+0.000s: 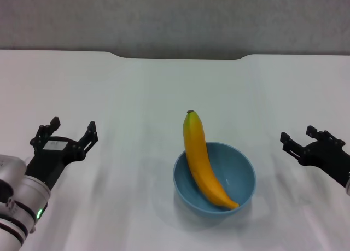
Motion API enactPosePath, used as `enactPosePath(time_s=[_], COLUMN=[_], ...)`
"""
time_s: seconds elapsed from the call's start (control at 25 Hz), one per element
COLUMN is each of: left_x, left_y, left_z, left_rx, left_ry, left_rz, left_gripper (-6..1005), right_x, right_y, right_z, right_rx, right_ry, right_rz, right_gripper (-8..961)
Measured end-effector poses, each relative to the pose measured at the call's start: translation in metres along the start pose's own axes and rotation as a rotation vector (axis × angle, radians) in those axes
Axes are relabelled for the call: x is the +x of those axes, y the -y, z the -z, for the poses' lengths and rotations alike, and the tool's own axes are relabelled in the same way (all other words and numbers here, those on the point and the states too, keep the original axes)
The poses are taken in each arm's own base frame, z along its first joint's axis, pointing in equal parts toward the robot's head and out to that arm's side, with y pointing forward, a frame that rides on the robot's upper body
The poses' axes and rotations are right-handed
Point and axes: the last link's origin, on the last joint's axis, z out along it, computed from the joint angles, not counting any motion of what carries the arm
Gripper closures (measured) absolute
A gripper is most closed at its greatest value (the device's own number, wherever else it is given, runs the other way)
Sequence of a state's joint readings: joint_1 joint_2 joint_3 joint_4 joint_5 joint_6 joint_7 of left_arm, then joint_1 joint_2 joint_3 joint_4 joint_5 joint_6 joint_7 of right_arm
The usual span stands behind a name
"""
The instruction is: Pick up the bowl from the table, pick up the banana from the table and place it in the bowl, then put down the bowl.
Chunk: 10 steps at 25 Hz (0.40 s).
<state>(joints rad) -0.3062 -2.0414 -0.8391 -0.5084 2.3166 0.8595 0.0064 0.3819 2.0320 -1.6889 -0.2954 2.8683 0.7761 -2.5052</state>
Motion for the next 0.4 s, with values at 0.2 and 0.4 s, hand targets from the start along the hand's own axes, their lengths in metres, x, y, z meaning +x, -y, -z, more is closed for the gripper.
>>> enactPosePath(time_s=[0.2, 0.4], left_x=[-0.002, -0.001], left_y=[-0.003, -0.008], left_z=[0.001, 0.000], left_rx=[-0.047, -0.075], left_ry=[0.000, -0.001], left_rz=[-0.044, -0.068], left_gripper=[108, 108], right_x=[0.003, 0.005], right_y=[-0.004, -0.011], right_z=[-0.002, -0.010], right_rx=[-0.011, -0.029], right_ry=[-0.027, -0.068], right_rz=[0.016, 0.043], right_gripper=[185, 185])
